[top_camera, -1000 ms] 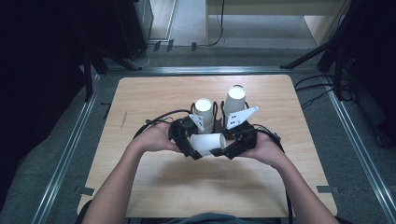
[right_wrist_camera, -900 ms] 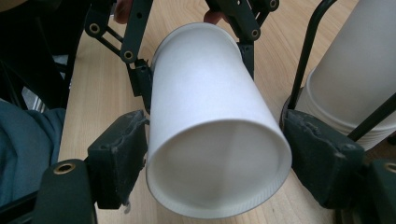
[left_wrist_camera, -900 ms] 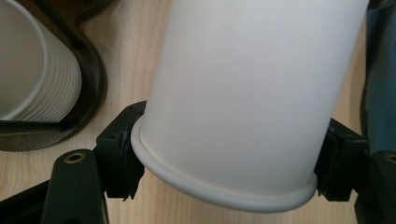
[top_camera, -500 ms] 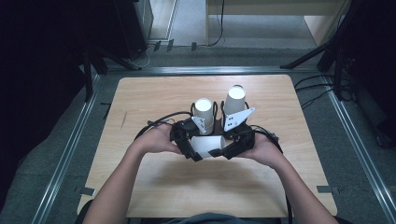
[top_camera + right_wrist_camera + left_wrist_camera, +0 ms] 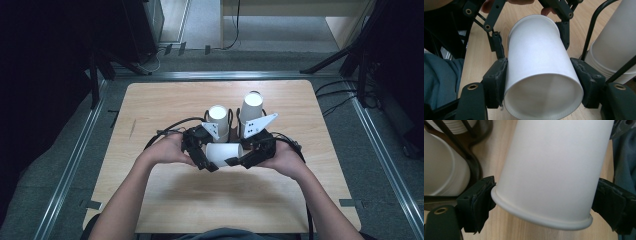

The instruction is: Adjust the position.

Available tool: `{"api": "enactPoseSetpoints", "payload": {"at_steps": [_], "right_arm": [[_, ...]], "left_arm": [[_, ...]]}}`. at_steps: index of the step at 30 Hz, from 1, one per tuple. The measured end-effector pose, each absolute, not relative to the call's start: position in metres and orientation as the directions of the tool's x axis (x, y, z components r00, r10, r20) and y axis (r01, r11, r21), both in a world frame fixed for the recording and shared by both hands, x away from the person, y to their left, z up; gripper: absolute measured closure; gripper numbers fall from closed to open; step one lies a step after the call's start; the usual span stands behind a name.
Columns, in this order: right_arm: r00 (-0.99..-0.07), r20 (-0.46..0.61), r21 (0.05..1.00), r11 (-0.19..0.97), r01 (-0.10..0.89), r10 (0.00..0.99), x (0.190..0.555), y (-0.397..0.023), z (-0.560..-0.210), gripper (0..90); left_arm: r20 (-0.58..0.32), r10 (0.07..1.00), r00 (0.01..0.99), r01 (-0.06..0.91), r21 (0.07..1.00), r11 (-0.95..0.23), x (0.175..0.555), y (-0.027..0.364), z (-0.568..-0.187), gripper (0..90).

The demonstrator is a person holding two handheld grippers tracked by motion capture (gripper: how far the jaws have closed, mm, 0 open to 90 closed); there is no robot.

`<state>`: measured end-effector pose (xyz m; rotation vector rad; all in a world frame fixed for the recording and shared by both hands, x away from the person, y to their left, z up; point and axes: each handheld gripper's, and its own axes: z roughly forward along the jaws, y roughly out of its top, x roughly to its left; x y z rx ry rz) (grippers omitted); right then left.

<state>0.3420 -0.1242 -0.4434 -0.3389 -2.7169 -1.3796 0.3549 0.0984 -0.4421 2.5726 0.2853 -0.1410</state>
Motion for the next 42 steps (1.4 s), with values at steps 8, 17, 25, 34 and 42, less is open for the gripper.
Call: {"api": "enactPoseSetpoints", "payload": {"at_steps": [8, 17, 25, 34, 42], "right_arm": [[-0.972, 0.167, 0.809, 0.54, 0.232, 0.168, 0.343, -0.132, -0.439, 34.5], [-0.971, 0.173, 0.823, 0.517, 0.234, 0.164, 0.343, -0.137, -0.436, 34.4], [-0.972, 0.175, 0.835, 0.499, 0.231, 0.157, 0.343, -0.139, -0.433, 34.4], [-0.973, 0.174, 0.842, 0.49, 0.225, 0.149, 0.342, -0.141, -0.431, 34.4], [-0.975, 0.174, 0.85, 0.478, 0.22, 0.139, 0.341, -0.141, -0.429, 34.4]], "left_arm": [[-0.179, 0.195, 0.964, 0.264, 0.593, -0.761, 0.356, 0.112, -0.436, 11.3], [-0.191, 0.201, 0.961, 0.277, 0.634, -0.722, 0.352, 0.117, -0.436, 11.3], [-0.202, 0.202, 0.958, 0.286, 0.662, -0.693, 0.35, 0.118, -0.44, 11.3], [-0.232, 0.192, 0.954, 0.3, 0.685, -0.663, 0.349, 0.117, -0.448, 10.9], [-0.251, 0.18, 0.951, 0.308, 0.728, -0.612, 0.349, 0.115, -0.45, 10.5]]}}
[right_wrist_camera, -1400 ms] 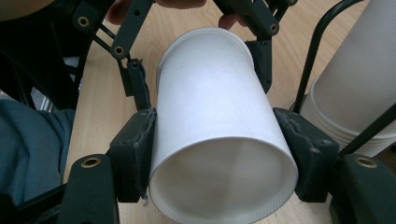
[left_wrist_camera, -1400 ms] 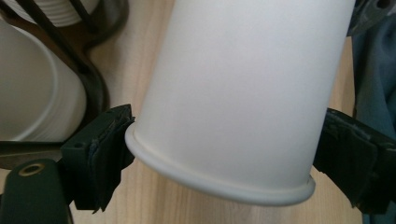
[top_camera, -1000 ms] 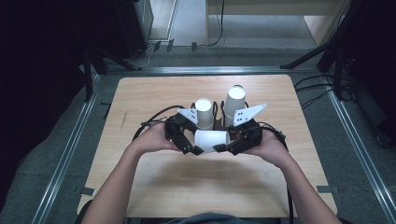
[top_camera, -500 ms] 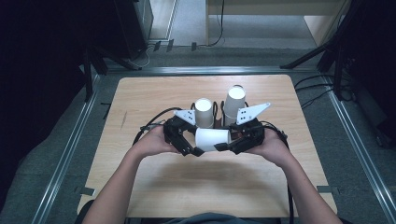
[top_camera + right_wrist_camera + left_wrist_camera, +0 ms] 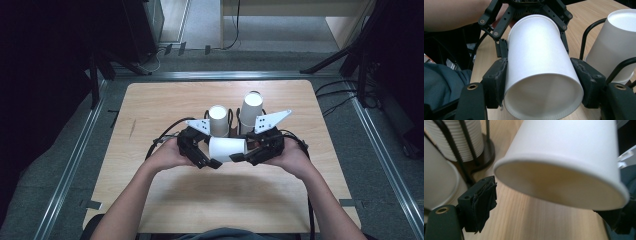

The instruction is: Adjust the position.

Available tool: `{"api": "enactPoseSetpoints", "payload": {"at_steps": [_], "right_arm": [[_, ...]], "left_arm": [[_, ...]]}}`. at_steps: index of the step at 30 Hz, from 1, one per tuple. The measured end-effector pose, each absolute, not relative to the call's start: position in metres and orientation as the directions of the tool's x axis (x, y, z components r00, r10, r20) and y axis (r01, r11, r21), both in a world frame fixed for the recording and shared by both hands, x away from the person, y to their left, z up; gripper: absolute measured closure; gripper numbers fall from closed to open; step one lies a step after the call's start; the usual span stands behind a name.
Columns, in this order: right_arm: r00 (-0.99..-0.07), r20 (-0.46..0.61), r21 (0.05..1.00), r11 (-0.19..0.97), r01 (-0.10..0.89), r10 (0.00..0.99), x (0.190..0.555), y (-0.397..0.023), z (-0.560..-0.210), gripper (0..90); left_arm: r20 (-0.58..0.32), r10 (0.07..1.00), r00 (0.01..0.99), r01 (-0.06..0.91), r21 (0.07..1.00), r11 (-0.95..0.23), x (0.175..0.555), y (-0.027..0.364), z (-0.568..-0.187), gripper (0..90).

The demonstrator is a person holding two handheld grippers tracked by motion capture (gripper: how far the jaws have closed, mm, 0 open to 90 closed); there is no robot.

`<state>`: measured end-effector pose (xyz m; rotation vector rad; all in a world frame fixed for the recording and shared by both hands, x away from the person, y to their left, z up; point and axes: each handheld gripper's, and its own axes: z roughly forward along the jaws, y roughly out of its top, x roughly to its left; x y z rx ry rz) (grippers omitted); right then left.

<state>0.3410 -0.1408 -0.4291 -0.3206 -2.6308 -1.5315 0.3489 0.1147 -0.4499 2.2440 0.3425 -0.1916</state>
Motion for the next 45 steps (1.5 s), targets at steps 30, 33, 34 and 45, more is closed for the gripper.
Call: {"api": "enactPoseSetpoints", "payload": {"at_steps": [30, 33, 34, 45], "right_arm": [[-0.971, 0.209, 0.856, 0.459, 0.24, 0.118, 0.342, -0.14, -0.431, 34.7], [-0.968, 0.22, 0.846, 0.47, 0.252, 0.121, 0.342, -0.14, -0.431, 34.7], [-0.968, 0.219, 0.845, 0.473, 0.25, 0.122, 0.342, -0.139, -0.431, 34.6], [-0.964, 0.216, 0.841, 0.472, 0.263, 0.152, 0.343, -0.141, -0.432, 26.1]], "left_arm": [[-0.263, 0.129, 0.956, 0.289, 0.769, -0.571, 0.348, 0.119, -0.446, 24.0], [-0.257, 0.129, 0.958, 0.283, 0.764, -0.58, 0.348, 0.119, -0.447, 24.4], [-0.256, 0.13, 0.958, 0.283, 0.763, -0.581, 0.348, 0.118, -0.447, 24.4], [-0.267, 0.159, 0.951, 0.308, 0.75, -0.585, 0.351, 0.128, -0.442, 24.4]]}}
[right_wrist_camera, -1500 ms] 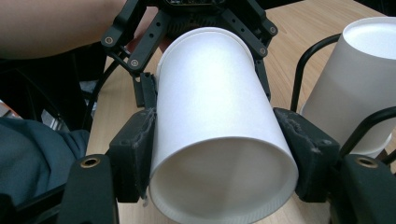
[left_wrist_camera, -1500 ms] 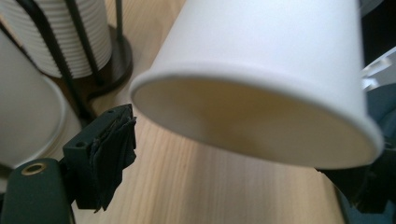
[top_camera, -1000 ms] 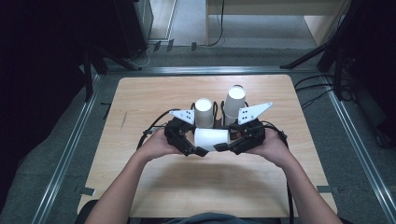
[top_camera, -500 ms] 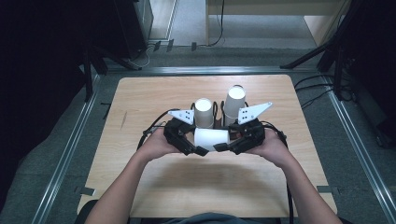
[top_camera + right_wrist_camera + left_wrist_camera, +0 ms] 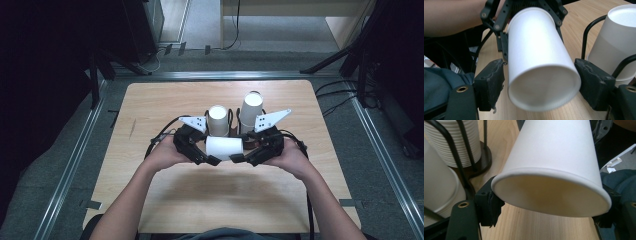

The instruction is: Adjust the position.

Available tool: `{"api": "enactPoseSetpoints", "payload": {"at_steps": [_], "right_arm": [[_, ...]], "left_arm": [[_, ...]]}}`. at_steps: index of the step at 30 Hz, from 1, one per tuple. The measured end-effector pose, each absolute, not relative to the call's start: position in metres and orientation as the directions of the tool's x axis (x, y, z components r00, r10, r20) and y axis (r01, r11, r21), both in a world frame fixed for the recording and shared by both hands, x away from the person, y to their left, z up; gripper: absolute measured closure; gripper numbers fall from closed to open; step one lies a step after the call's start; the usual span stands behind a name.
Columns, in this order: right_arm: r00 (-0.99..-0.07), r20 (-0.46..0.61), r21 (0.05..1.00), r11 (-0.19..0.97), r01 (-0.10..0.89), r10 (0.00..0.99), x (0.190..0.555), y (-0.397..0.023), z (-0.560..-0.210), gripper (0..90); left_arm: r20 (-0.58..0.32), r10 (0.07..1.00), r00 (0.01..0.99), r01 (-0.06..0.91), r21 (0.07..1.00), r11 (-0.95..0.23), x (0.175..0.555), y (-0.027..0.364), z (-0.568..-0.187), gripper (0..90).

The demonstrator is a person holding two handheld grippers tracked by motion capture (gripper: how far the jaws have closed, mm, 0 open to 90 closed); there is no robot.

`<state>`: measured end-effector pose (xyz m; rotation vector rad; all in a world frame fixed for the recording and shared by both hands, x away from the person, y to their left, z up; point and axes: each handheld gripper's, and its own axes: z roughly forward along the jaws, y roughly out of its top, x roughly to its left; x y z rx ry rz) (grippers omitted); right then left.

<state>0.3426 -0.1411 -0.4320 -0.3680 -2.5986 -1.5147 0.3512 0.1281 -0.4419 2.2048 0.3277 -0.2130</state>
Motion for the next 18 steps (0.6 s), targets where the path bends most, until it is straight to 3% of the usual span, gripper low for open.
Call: {"api": "enactPoseSetpoints", "payload": {"at_steps": [18], "right_arm": [[-0.965, 0.196, 0.809, 0.527, 0.26, 0.175, 0.343, -0.139, -0.439, 24.0]], "left_arm": [[-0.235, 0.194, 0.953, 0.303, 0.673, -0.675, 0.355, 0.131, -0.426, 24.3]]}}
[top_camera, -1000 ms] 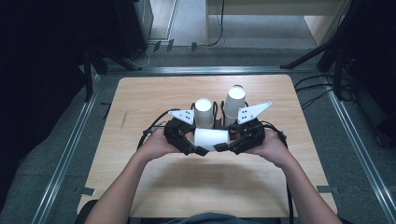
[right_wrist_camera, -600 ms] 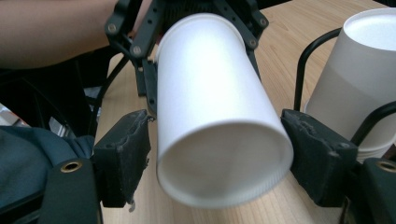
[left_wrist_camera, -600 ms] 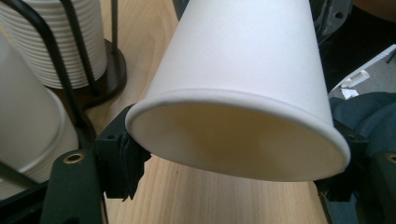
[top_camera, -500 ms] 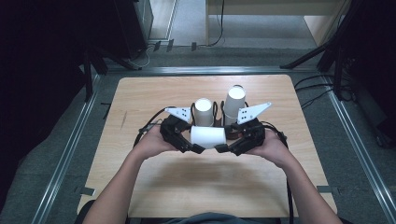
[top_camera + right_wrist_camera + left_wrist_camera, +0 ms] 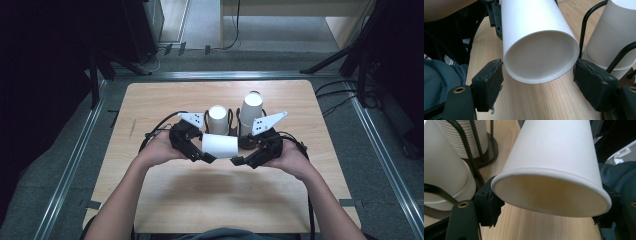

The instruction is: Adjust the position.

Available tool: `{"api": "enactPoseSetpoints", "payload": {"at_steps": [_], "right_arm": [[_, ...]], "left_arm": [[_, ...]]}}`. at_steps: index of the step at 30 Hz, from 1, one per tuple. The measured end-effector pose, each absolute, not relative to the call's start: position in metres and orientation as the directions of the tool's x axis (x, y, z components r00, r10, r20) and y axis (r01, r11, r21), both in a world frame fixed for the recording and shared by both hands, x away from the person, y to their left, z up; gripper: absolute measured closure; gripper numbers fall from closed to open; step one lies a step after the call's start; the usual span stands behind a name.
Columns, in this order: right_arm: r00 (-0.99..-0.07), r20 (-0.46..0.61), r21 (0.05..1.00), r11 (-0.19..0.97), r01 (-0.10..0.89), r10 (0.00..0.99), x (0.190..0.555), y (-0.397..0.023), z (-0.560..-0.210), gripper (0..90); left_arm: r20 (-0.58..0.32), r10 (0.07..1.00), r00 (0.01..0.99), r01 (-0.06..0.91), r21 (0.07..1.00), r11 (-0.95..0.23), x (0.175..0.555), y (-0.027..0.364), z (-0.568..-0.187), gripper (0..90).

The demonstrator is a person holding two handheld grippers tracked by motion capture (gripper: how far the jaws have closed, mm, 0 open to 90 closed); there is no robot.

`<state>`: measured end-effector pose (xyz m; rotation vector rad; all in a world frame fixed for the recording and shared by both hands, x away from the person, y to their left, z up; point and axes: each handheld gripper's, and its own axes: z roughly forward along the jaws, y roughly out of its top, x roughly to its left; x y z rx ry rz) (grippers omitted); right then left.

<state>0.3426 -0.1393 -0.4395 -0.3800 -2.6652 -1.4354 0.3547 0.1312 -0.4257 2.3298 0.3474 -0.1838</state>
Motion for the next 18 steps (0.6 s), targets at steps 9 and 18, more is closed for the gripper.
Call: {"api": "enactPoseSetpoints", "payload": {"at_steps": [9, 18], "right_arm": [[-0.966, 0.189, 0.806, 0.533, 0.256, 0.178, 0.3427, -0.137, -0.4402, 23.7], [-0.971, 0.16, 0.806, 0.545, 0.231, 0.176, 0.3424, -0.1331, -0.4416, 23.6]], "left_arm": [[-0.228, 0.199, 0.953, 0.3, 0.616, -0.728, 0.362, 0.1326, -0.4198, 24.2], [-0.204, 0.191, 0.96, 0.272, 0.527, -0.805, 0.3626, 0.1239, -0.4218, 24.2]]}}
